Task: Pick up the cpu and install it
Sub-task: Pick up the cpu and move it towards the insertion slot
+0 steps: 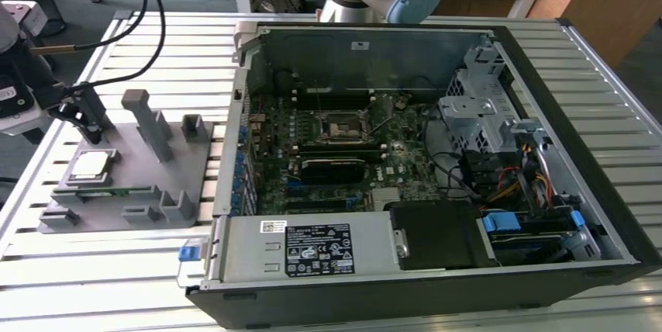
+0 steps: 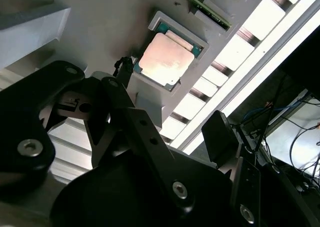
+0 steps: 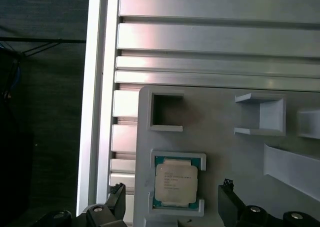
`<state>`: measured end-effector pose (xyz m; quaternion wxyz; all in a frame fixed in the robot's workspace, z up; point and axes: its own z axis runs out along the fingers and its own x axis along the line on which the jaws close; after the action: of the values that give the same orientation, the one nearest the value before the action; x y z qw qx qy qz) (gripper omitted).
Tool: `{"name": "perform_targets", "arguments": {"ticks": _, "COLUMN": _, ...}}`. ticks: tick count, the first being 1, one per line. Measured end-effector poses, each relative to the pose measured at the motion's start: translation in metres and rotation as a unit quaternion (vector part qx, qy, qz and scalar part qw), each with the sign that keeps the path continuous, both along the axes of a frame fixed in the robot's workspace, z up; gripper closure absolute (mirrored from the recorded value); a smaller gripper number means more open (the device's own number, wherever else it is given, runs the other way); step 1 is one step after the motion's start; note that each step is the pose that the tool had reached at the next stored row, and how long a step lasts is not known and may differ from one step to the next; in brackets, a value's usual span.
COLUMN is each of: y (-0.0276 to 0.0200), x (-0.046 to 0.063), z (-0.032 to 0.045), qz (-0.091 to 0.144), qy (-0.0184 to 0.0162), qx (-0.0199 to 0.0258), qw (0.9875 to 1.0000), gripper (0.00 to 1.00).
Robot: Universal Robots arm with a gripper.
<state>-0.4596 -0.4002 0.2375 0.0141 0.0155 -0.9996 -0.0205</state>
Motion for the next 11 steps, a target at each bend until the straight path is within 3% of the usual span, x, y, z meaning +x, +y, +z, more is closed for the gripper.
{"name": "perform_targets", "arguments": {"ticks": 11, "y": 0.0, "x": 0.0, "z": -0.0035, "qz": 0.0, "qy": 0.0, "qx": 0.0, "qw": 1.0, "gripper": 0.18}}
